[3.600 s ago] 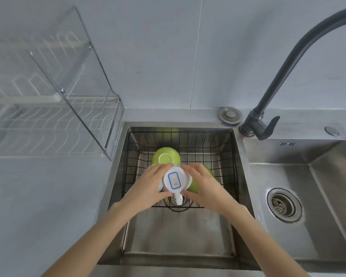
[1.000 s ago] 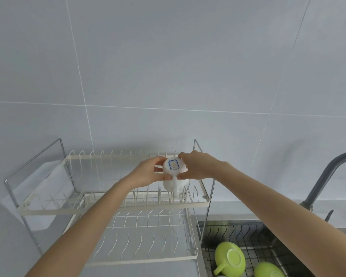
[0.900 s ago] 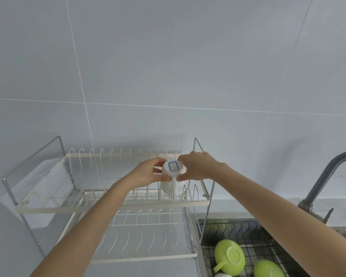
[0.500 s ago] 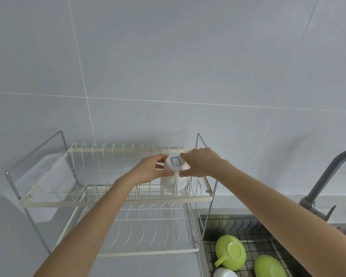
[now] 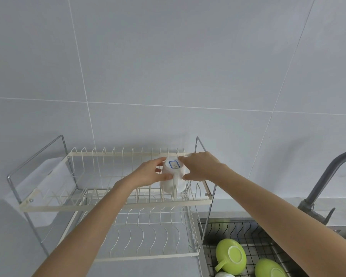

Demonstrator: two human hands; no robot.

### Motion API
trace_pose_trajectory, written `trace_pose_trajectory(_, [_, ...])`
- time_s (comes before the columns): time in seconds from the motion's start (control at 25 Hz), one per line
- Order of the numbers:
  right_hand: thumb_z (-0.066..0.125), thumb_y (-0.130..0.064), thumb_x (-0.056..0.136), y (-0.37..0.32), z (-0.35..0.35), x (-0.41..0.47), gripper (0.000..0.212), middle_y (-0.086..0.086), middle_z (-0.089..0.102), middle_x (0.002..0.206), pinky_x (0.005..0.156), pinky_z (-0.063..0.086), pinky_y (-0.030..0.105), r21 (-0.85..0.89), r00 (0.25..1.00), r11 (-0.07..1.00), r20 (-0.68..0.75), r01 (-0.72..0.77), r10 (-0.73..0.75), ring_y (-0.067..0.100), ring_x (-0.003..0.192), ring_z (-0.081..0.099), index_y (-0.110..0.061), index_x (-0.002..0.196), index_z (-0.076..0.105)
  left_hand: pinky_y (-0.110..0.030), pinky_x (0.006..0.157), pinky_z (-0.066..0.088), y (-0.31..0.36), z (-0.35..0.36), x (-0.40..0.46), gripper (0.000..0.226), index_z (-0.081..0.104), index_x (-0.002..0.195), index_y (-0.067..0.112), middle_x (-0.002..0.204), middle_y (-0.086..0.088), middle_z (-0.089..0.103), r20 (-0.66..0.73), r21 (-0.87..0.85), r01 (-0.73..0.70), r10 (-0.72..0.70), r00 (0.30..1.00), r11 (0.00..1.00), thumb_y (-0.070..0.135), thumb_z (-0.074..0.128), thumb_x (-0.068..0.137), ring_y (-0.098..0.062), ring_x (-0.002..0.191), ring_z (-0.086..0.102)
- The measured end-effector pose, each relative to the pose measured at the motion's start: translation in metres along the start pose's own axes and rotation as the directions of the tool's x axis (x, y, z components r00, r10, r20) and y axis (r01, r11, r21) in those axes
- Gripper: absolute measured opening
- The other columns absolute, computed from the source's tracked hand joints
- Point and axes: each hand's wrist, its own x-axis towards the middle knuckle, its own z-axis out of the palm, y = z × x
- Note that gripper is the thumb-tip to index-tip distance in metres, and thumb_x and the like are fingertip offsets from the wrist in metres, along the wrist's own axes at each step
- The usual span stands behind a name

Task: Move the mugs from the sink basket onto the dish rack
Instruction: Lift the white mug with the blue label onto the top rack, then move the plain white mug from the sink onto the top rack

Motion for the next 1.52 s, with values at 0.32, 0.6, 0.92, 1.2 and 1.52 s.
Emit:
trace_pose_trajectory(0.32, [0.048,-0.03,0.093,0.01,-0.025,-0.04,0.06,0.006,0.026,0.154,0.114,0.022,0.032,0.313,0.989,0.949,-0.149,0.045,0.002,0.022,0.14,0.028,-0.014,0.145,0.023,-0.035,0.11,0.031,0.038,-0.017,-0.031,0.051,0.031,0.14,0.018,0.15,-0.001,0.036,-0.167,0.546,-0.031,0.145,0.975,0.837,0.034,0.043,0.092,-0.021,0.136,0.035])
trace_pose_trajectory(0.6, [0.047,-0.034,0.092,0.02,-0.019,-0.106,0.065,0.006,0.014,0.158,0.119,0.006,0.034,0.334,0.956,0.942,-0.263,-0.036,0.129,0.021,0.146,0.009,-0.016,0.146,0.016,-0.038,0.109,0.03,0.1,0.006,-0.076,0.055,0.024,0.142,0.016,0.152,-0.003,0.029,-0.248,0.676,-0.076,0.323,0.913,0.733,0.034,0.041,0.093,-0.021,0.139,0.029])
trace_pose_trajectory(0.92, [0.047,-0.038,0.092,0.069,0.003,-0.161,0.068,0.006,0.01,0.159,0.12,0.0,0.037,0.33,0.961,0.94,-0.224,-0.08,0.161,0.021,0.147,0.002,-0.018,0.147,0.013,-0.042,0.114,0.027,0.155,0.063,-0.078,0.057,0.021,0.143,0.013,0.154,-0.006,0.026,-0.203,0.719,-0.077,0.315,0.927,0.691,0.036,0.037,0.093,-0.022,0.141,0.024])
trace_pose_trajectory(1.2, [0.046,-0.041,0.091,0.118,0.045,-0.183,0.069,0.008,0.008,0.159,0.12,-0.002,0.04,0.336,0.974,0.938,-0.173,-0.083,0.148,0.023,0.147,-0.002,-0.02,0.147,0.012,-0.039,0.116,0.018,0.182,0.129,-0.064,0.056,0.016,0.144,0.013,0.156,-0.008,0.015,-0.182,0.747,-0.053,0.281,0.942,0.663,0.034,0.034,0.095,-0.023,0.144,0.014])
trace_pose_trajectory(1.52, [0.049,-0.039,0.09,0.149,0.11,-0.196,0.074,0.008,0.006,0.159,0.12,-0.002,0.038,0.396,0.994,0.918,-0.093,-0.007,0.048,0.022,0.147,-0.001,-0.02,0.148,0.006,-0.039,0.116,0.017,0.169,0.202,-0.047,0.061,0.009,0.145,0.015,0.158,-0.007,0.009,-0.144,0.717,0.028,0.108,0.984,0.697,0.036,0.036,0.094,-0.024,0.145,0.01])
